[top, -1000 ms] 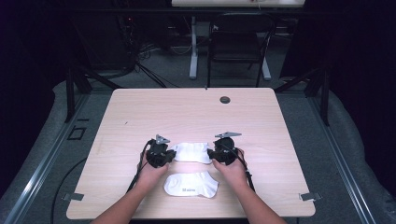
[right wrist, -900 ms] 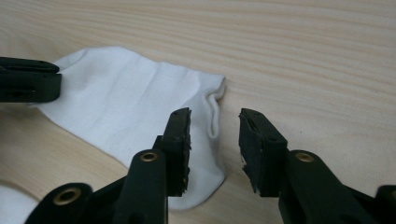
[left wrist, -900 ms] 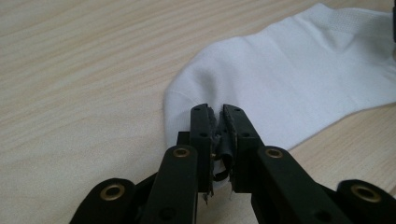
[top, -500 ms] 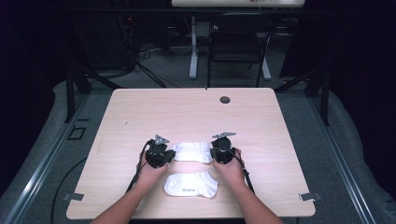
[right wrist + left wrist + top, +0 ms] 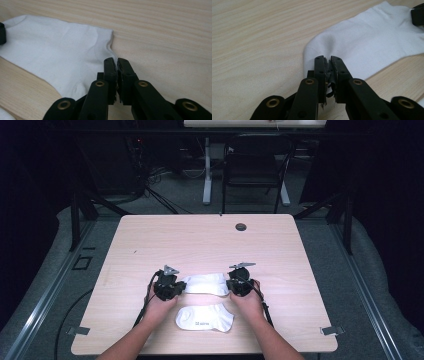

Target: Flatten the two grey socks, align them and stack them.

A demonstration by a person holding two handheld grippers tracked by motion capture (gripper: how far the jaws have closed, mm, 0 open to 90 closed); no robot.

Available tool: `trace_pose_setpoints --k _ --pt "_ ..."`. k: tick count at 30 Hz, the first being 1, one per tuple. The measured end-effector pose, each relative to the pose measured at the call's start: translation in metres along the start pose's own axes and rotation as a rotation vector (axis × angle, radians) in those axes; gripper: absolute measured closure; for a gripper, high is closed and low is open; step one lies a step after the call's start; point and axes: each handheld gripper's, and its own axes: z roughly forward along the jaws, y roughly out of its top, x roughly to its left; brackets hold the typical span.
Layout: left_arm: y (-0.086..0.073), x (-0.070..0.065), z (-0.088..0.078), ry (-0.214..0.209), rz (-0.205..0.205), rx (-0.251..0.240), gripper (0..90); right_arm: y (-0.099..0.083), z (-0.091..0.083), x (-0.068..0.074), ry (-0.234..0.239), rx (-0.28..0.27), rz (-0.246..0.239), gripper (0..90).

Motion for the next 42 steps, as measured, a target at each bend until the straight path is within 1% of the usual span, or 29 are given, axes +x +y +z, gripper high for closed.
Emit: trace_pose_setpoints --k 4,8,9,10,11,12,14,16,18,19,21,23,24,25,28,29,31,32,33,34,35,36,37,39,41,42 --pt "0.0 -0.001 0.0 0.006 0.008 -0.002 84.3 0.0 -0.002 0.002 0.015 -0.01 -0.003 86.4" --pt "0.0 -0.001 -0.001 0.006 0.0 -0.006 84.6 0.0 -0.005 0.005 0.021 -0.021 -0.005 86.4" --pt "0.0 -0.001 -0.001 0.006 0.0 -0.006 84.5 0.001 -0.005 0.005 0.022 -0.016 -0.011 86.4" --pt "0.0 -0.001 -0.001 -0.002 -0.003 -0.002 83.3 0.001 -0.006 0.005 0.029 -0.021 -0.01 86.4" --pt "0.0 -0.001 -0.001 -0.002 -0.003 -0.002 81.5 0.001 -0.006 0.006 0.028 -0.022 -0.01 86.3" --pt "0.001 0.0 -0.002 -0.022 -0.023 -0.005 78.7 0.001 -0.006 0.006 0.029 -0.022 -0.01 86.3" --pt "0.002 0.0 -0.005 -0.022 -0.028 -0.016 74.4 0.001 -0.006 0.005 0.032 -0.016 -0.008 85.9" --pt "0.003 0.001 -0.008 -0.021 -0.02 -0.029 71.6 0.001 -0.006 0.005 0.032 -0.014 -0.006 85.1" --pt "0.005 0.003 -0.011 -0.007 -0.014 -0.039 70.1 0.001 -0.006 0.004 0.036 -0.012 -0.003 84.1" --pt "0.005 0.003 -0.011 -0.007 -0.014 -0.039 69.2 0.001 -0.006 0.004 0.036 -0.012 -0.003 84.1" --pt "0.007 0.008 -0.014 0.004 -0.026 -0.048 68.3 0.001 -0.007 0.004 0.042 -0.015 0.003 82.0" --pt "0.008 0.01 -0.014 0.011 -0.028 -0.042 68.2 0.001 -0.007 0.004 0.044 -0.014 0.005 81.2" --pt "0.007 0.013 -0.012 0.024 -0.04 -0.031 67.9 0.001 -0.007 0.004 0.048 -0.012 0.008 79.2" --pt "0.006 0.015 -0.011 0.03 -0.041 -0.028 68.0 0.001 -0.007 0.004 0.047 -0.017 0.013 78.4" --pt "0.004 0.016 -0.007 0.032 -0.047 -0.007 68.6 0.0 -0.007 0.003 0.047 -0.015 0.009 77.0" --pt "0.004 0.016 -0.007 0.032 -0.047 -0.007 68.8 0.0 -0.007 0.003 0.047 -0.015 0.009 77.0" --pt "0.003 0.014 -0.004 0.037 -0.032 0.004 69.7 -0.001 -0.007 0.002 0.044 -0.016 0.008 76.0" --pt "0.003 0.012 -0.002 0.043 -0.014 0.008 70.5 -0.001 -0.007 0.002 0.041 -0.01 0.012 75.6" --pt "0.002 0.011 -0.001 0.047 -0.005 0.012 71.0 -0.002 -0.006 0.001 0.042 -0.01 0.011 75.7" --pt "0.002 0.01 0.0 0.049 -0.002 0.006 72.1 -0.002 -0.006 0.001 0.043 -0.01 0.01 75.7" --pt "0.002 0.009 0.0 0.051 0.014 0.007 73.3 -0.002 -0.006 0.0 0.042 -0.009 0.011 75.9" --pt "0.002 0.008 0.001 0.052 0.019 0.003 74.3 -0.003 -0.005 0.0 0.043 -0.007 0.011 76.1" --pt "0.002 0.008 0.001 0.052 0.019 0.003 75.8 -0.003 -0.005 0.001 0.044 -0.002 0.011 76.9" --pt "0.002 0.006 0.001 0.049 0.042 0.004 79.4 -0.005 -0.003 0.001 0.039 0.002 0.003 79.9" --pt "0.002 0.005 0.001 0.046 0.04 0.006 82.4 -0.005 -0.003 0.001 0.042 0.003 0.0 83.3" --pt "0.002 0.005 0.001 0.046 0.04 0.006 84.1 -0.005 -0.003 0.001 0.042 0.003 0.0 83.3"
